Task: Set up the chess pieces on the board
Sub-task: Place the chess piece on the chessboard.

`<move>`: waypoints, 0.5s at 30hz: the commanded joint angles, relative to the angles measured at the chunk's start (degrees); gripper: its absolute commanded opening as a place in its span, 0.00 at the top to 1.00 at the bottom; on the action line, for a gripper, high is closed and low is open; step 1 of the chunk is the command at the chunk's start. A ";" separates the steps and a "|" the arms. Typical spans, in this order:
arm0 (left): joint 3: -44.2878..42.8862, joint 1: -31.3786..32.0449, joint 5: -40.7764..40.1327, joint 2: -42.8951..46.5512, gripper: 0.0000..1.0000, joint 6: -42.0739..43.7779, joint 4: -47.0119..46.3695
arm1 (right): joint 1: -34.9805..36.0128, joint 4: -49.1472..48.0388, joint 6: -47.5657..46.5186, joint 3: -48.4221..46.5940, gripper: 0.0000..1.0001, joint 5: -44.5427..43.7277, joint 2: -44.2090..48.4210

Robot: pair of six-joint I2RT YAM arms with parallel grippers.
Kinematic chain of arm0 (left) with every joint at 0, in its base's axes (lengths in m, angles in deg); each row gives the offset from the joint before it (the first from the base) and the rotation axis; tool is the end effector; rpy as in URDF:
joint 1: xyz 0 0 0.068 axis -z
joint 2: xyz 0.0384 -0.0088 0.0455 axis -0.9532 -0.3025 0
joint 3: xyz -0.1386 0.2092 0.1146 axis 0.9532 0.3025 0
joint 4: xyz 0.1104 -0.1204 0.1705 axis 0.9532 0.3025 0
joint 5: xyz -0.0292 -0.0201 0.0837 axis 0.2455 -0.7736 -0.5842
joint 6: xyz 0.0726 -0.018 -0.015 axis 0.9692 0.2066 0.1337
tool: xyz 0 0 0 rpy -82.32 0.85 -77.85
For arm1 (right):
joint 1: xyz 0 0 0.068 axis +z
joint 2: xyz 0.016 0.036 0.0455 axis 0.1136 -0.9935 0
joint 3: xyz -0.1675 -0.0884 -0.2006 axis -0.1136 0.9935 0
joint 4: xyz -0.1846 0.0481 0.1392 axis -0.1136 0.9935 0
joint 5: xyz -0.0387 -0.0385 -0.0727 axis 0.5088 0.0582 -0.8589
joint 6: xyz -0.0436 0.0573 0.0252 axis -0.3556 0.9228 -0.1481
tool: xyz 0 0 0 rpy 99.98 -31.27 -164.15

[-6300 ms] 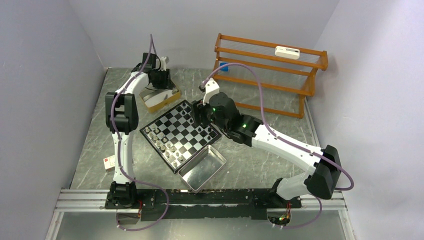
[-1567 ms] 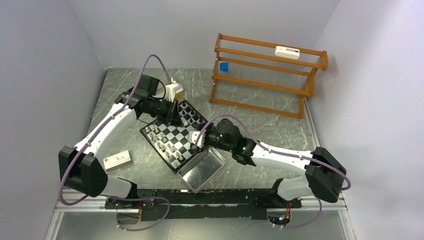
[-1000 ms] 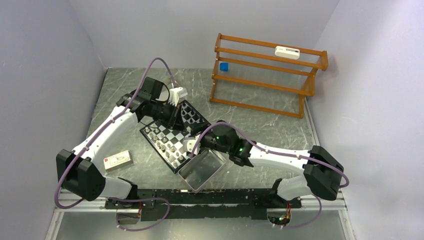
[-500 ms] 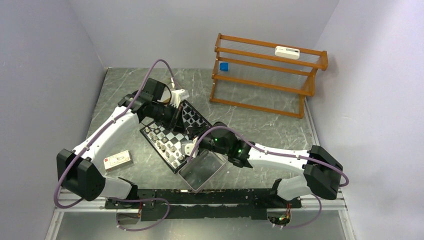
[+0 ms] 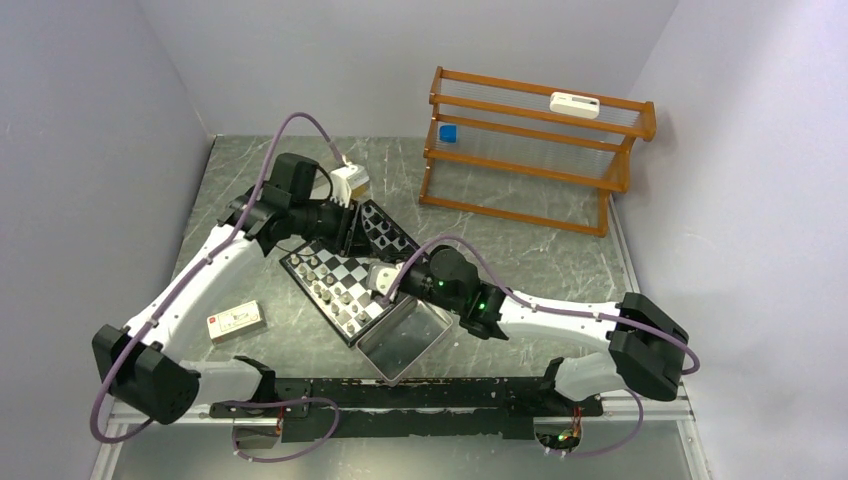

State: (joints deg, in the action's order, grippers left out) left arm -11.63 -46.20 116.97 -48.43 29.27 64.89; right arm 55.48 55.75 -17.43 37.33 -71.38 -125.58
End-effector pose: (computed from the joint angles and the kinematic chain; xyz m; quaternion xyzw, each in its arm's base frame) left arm 0.2088 -0.1455 0.3251 0.2670 0.8514 -0.3756 0.2505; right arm 0.1427 0.2728 0.2740 -0.6161 0.4343 0.1029 0.6489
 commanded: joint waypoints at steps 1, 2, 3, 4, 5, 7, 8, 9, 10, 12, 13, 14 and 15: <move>1.54 0.41 -0.86 2.87 0.64 -3.38 -5.56 | 0.16 -7.03 10.21 0.13 0.97 -1.56 1.69; 1.76 0.43 -1.33 3.08 0.64 -3.32 -5.46 | 0.20 -7.87 11.61 0.01 0.97 -2.38 1.62; 1.85 0.41 -1.99 3.30 0.63 -3.25 -5.23 | 0.23 -8.28 12.87 -0.07 0.98 -3.63 1.54; 2.00 0.44 -2.86 3.45 0.63 -3.19 -5.07 | 0.20 -8.97 13.89 -0.11 0.97 -4.56 1.45; 2.29 0.44 -3.45 3.73 0.63 -3.27 -5.33 | 0.17 -9.40 14.85 -0.12 0.97 -4.99 1.36; 3.44 0.43 -3.75 4.64 0.63 -4.03 -7.03 | 0.20 -10.38 15.82 -0.04 0.97 -5.45 1.13; 3.97 0.44 -3.82 5.10 0.63 -4.55 -8.07 | 0.21 -10.88 16.33 0.09 0.97 -5.32 1.16; 4.46 0.44 -3.90 5.70 0.63 -5.28 -8.98 | 0.18 -11.41 16.96 0.21 0.97 -5.37 1.10; 4.93 0.44 -4.04 6.20 0.63 -5.78 -9.95 | 0.16 -11.93 17.50 0.31 0.97 -5.47 1.02; 5.51 0.44 -4.29 7.19 0.67 -6.56 -11.55 | 0.20 -12.32 18.39 0.30 0.97 -5.51 0.97; 5.86 0.44 -4.20 7.46 0.68 -6.70 -12.37 | 0.18 -12.56 18.61 0.32 0.97 -5.38 0.91; 5.94 0.41 -4.26 7.62 0.71 -6.77 -12.77 | 0.18 -12.82 18.75 0.36 0.97 -5.40 0.88; 5.72 0.42 -4.34 7.64 0.76 -6.73 -12.75 | 0.16 -13.00 18.92 0.39 0.97 -5.52 0.86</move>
State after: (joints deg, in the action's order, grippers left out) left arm -6.36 -46.11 113.86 -42.38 23.87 56.69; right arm 55.48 48.03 -1.35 37.53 -75.84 -125.21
